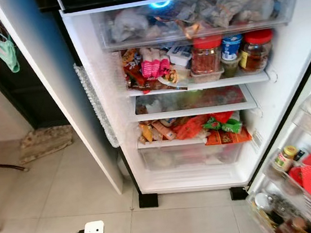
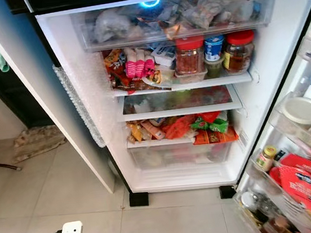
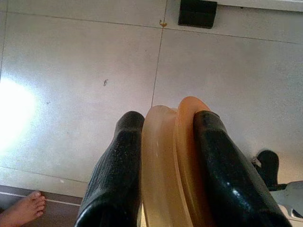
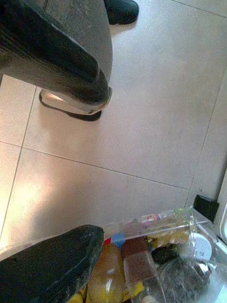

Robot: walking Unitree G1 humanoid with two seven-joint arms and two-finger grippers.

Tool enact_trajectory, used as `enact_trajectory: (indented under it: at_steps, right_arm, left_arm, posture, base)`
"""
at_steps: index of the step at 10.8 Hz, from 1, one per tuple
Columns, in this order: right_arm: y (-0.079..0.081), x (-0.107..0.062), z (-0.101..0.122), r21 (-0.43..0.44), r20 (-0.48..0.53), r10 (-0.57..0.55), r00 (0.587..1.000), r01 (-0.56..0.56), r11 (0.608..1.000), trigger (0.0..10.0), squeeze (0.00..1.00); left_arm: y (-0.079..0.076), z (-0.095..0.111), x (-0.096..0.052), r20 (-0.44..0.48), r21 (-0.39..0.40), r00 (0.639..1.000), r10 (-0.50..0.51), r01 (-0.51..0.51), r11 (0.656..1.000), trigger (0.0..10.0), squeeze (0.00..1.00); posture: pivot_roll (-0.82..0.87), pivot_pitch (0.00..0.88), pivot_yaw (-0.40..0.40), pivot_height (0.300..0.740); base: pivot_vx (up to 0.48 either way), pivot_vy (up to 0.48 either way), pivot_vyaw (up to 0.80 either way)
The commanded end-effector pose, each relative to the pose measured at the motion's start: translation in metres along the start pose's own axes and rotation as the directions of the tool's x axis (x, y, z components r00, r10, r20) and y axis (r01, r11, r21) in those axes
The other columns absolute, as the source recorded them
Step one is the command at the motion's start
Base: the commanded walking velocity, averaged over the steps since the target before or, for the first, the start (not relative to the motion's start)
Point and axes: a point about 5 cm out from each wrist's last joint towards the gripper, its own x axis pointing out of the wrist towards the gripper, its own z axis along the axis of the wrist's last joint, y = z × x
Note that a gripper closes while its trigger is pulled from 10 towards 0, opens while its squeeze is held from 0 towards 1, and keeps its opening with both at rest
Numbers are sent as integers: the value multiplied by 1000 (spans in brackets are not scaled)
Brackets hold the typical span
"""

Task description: Restocking fridge

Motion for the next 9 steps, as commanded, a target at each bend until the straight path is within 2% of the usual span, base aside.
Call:
enact_trajectory:
  at_steps: [1,4,6,7,9]
  right_arm:
    - [9,-1,-8,12,-34,37,999,-37,999,10000,0]
    - [10,-1,-8,25,-33,35,999,-34,999,10000,0]
    - [10,-1,-9,27,-39,39,998,-38,999,10000,0]
    - [10,-1,-9,33,-40,43,998,-42,999,10000,0]
    - [10,-2,-9,26,-37,43,998,-42,999,10000,0]
  left_arm:
    - [3,-8,-1,-32,-18,1000,2,-3,1000,10000,0]
    - [3,-8,-1,-31,-27,1000,2,-3,1000,10000,0]
    - [2,-8,-1,-32,-34,999,3,-4,999,10000,0]
    - [3,-8,-1,-33,-34,999,4,-5,999,10000,0]
    - [3,-9,-1,-35,-34,999,4,-5,999,10000,0]
  posture:
    - [-71,40,52,740]
    - [-70,36,51,740]
    - [-70,31,52,740]
    - [-70,31,52,740]
    - [-70,36,51,740]
  base:
    - [0,0,0]
    - [0,0,0]
    - [321,0,0]
    - [352,0,-800]
    - [352,0,0]
